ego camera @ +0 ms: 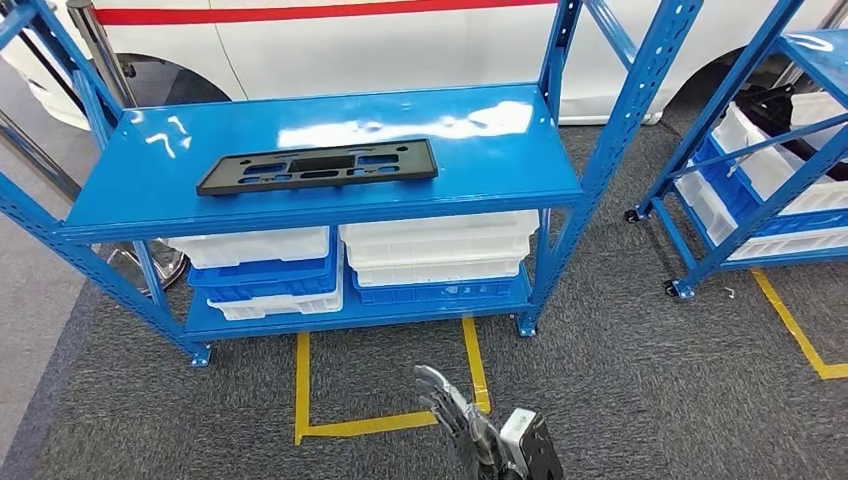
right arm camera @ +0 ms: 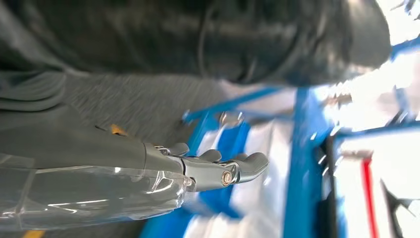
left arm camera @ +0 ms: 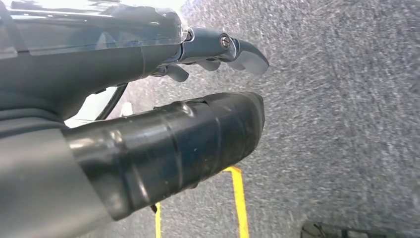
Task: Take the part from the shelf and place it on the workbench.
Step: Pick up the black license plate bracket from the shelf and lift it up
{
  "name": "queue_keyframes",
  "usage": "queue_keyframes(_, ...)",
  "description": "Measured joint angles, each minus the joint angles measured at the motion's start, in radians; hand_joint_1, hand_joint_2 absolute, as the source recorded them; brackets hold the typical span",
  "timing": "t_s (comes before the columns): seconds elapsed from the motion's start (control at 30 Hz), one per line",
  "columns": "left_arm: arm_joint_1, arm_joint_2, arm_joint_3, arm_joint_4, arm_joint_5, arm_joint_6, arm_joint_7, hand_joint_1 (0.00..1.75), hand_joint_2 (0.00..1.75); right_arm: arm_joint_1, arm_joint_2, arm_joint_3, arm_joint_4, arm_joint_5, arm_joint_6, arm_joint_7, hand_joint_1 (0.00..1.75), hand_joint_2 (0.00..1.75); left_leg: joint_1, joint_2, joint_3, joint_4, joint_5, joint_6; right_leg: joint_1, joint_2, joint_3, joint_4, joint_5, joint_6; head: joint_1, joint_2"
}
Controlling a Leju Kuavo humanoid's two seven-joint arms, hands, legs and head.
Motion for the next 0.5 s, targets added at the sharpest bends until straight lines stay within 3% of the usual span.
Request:
queue_keyframes(0.1, 0.003, 0.001, 0.013, 0.003, -0.006, -0.004, 0.000, 0.00, 0.00, -0.008, -0.014, 0.044, -0.037, 0.005, 0.037, -0.040, 0.00, 0.00, -0.002, 0.001, 0.004, -0.020, 0.002, 0.006, -0.002, 0.001, -0.005, 0.001, 0.001, 0.016, 0.000, 0.000)
queue_keyframes(0.17, 0.005, 0.000, 0.016, 0.003, -0.008, -0.006, 0.001, 0.00, 0.00, -0.014, -0.018, 0.062, -0.058, 0.014, 0.050, -0.056, 0.00, 0.00, 0.003, 0.004, 0.008, -0.030, 0.009, 0.017, -0.002, -0.001, -0.019, 0.036, -0.026, 0.025, 0.000, 0.000)
queue_keyframes(0.27, 0.004, 0.000, 0.020, 0.004, -0.012, -0.009, 0.001, 0.00, 0.00, -0.020, -0.024, 0.077, -0.074, 0.046, 0.053, -0.065, 0.00, 0.00, 0.005, 0.006, 0.009, -0.034, 0.012, 0.026, -0.006, -0.003, -0.100, 0.210, -0.114, 0.035, 0.000, 0.000)
queue_keyframes(0.3, 0.004, 0.000, 0.021, 0.004, -0.015, -0.010, 0.001, 0.00, 0.00, -0.021, -0.025, 0.080, -0.077, 0.066, 0.053, -0.068, 0.00, 0.00, 0.005, 0.006, 0.008, -0.034, 0.012, 0.026, -0.008, -0.004, -0.122, 0.257, -0.127, 0.037, 0.000, 0.000)
queue_keyframes(0.33, 0.004, 0.000, 0.022, 0.005, -0.017, -0.012, 0.001, 0.00, 0.00, -0.021, -0.027, 0.081, -0.081, 0.085, 0.053, -0.071, 0.00, 0.00, 0.004, 0.005, 0.009, -0.033, 0.011, 0.025, -0.010, -0.004, -0.128, 0.268, -0.120, 0.039, 0.000, 0.000)
queue_keyframes(0.37, 0.004, 0.000, 0.022, 0.005, -0.020, -0.014, 0.001, 0.00, 0.00, -0.021, -0.028, 0.082, -0.085, 0.102, 0.053, -0.073, 0.00, 0.00, 0.005, 0.001, 0.009, -0.031, 0.011, 0.024, -0.012, -0.004, -0.115, 0.239, -0.094, 0.040, 0.000, 0.000)
queue_keyframes(0.43, 0.001, -0.001, 0.022, 0.007, -0.024, -0.019, 0.001, 0.00, 0.00, -0.022, -0.028, 0.082, -0.096, 0.127, 0.053, -0.078, 0.00, 0.00, 0.005, -0.008, 0.009, -0.027, 0.008, 0.020, -0.015, 0.010, -0.047, 0.105, -0.029, 0.036, 0.000, 0.000)
queue_keyframes(0.5, -0.004, -0.002, 0.023, 0.007, -0.027, -0.023, 0.001, 0.00, 0.00, -0.023, -0.029, 0.082, -0.106, 0.141, 0.055, -0.080, 0.00, 0.00, 0.003, -0.018, 0.005, -0.022, 0.007, 0.010, -0.013, 0.025, -0.003, 0.010, 0.000, 0.031, 0.000, 0.000)
